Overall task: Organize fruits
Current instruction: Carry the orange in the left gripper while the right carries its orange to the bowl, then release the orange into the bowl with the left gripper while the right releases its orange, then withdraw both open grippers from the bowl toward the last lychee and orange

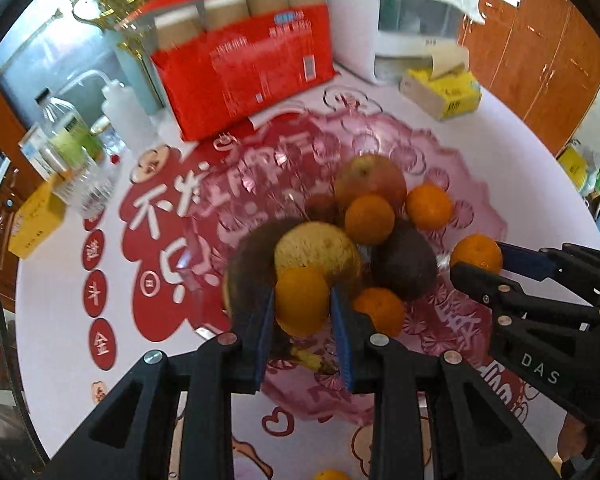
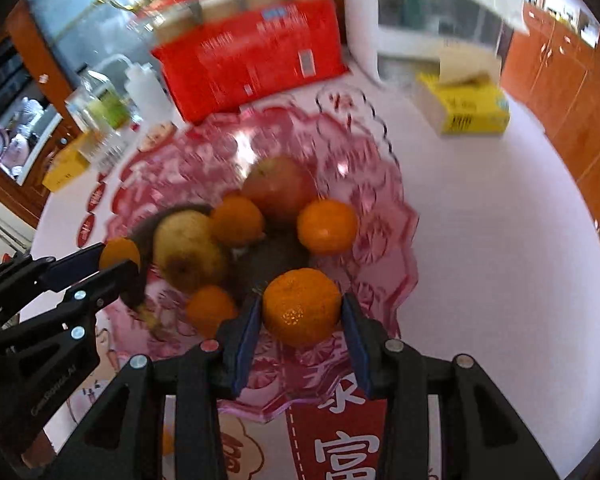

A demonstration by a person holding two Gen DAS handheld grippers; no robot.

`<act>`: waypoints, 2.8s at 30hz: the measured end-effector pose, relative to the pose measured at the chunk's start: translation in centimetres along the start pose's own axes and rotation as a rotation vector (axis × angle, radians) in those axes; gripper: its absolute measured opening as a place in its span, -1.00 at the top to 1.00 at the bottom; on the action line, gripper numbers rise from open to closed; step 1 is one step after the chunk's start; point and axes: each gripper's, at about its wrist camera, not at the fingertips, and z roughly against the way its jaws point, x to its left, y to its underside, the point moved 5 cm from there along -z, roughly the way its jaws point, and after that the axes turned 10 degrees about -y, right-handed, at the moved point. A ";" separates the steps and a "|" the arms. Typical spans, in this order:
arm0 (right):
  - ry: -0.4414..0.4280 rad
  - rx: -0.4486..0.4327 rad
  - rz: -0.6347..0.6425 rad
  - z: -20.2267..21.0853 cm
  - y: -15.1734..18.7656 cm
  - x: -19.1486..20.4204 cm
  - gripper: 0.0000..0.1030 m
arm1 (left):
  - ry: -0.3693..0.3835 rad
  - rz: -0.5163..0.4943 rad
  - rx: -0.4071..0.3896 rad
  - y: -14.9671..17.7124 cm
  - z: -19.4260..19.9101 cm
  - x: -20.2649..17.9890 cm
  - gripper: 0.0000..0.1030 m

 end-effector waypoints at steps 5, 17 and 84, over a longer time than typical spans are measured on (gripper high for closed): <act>0.004 0.027 -0.004 -1.1 0.2 0.1 0.18 | 0.018 -0.016 0.012 0.6 -1.1 -0.3 0.35; -0.031 -0.025 -0.023 1.3 0.2 1.1 0.02 | -0.025 0.020 -0.055 1.0 2.1 1.3 -0.46; -0.246 0.105 0.166 1.5 15.4 9.1 0.02 | -0.040 0.341 0.054 24.0 6.1 3.9 -0.66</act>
